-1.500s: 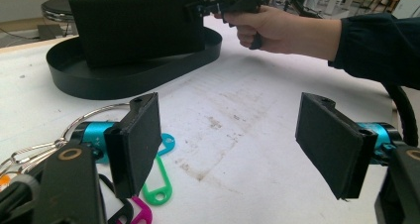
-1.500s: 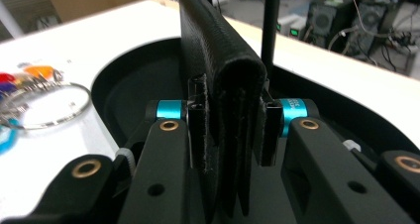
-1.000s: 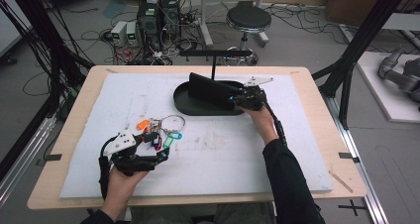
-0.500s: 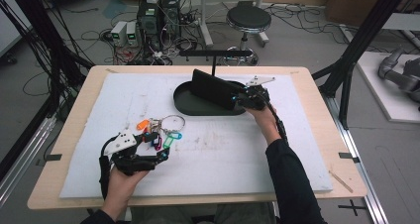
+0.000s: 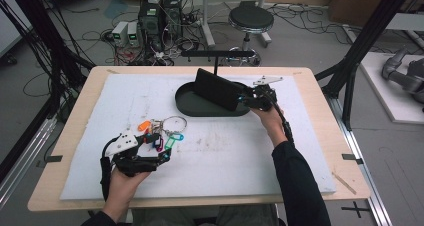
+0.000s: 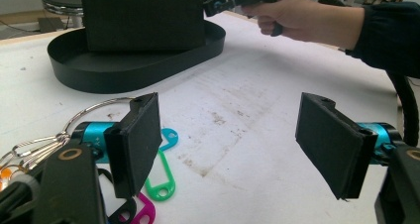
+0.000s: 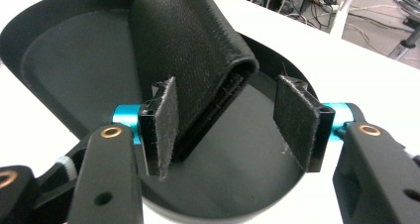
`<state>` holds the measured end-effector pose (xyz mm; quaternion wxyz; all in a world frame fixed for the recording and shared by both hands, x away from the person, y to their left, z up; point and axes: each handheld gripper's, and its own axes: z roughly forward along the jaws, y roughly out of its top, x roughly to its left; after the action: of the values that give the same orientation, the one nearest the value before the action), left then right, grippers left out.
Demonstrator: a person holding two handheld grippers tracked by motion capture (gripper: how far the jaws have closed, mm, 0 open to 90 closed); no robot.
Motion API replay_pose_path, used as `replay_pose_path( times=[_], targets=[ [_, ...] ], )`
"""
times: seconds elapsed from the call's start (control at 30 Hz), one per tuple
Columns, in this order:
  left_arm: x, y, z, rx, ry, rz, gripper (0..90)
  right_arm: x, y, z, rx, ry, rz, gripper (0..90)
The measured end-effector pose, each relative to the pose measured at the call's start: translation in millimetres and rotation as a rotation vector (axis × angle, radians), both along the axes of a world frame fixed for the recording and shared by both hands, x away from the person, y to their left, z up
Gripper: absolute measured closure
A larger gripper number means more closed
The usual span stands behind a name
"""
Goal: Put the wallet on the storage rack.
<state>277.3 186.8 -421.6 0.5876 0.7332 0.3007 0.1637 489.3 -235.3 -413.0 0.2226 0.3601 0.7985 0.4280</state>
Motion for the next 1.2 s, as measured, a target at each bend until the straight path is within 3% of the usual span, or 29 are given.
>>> replay_pose_path(
  times=[0.1,0.17,0.3,0.37,0.5,0.7,0.77,0.83,0.93,1.13,1.2],
  targets=[
    [2.8,0.7,-1.3,0.000,0.012,0.000,25.6,-9.6,-10.5,11.9,0.043,0.014,-0.003,37.1],
    [3.8,0.6,-1.5,0.002,0.012,0.001,25.5,-12.7,-13.3,15.8,0.054,0.007,0.005,37.1],
    [11.1,-1.4,-0.8,-0.003,0.030,-0.004,25.6,-33.9,-25.7,35.7,0.124,-0.005,0.037,37.1],
    [17.3,-5.4,5.0,0.019,0.033,-0.030,26.5,-43.4,-30.3,42.4,0.144,-0.017,0.050,37.2],
    [23.6,-9.1,11.3,0.016,0.029,-0.031,26.5,-61.4,-38.8,50.7,0.149,-0.041,0.071,37.5],
    [44.6,-15.7,18.5,0.042,0.042,0.010,26.5,-81.9,-51.3,54.2,0.159,-0.051,0.078,37.4],
    [52.3,-18.8,19.5,0.041,0.061,0.015,26.6,-90.4,-57.7,55.6,0.185,-0.057,0.077,36.8],
    [56.1,-21.6,20.4,0.048,0.053,0.034,27.0,-99.6,-63.1,56.8,0.221,-0.066,0.077,36.8],
    [56.9,-22.1,20.9,0.042,0.023,0.052,27.0,-114.2,-72.5,59.1,0.241,-0.083,0.074,36.3],
    [53.7,-11.2,15.9,0.098,0.002,0.083,26.4,-130.3,-84.4,56.4,0.245,-0.095,0.041,32.8],
    [52.4,-6.0,13.2,0.118,0.006,0.080,26.4,-141.3,-90.9,52.7,0.272,-0.096,0.017,31.3]
  ],
)
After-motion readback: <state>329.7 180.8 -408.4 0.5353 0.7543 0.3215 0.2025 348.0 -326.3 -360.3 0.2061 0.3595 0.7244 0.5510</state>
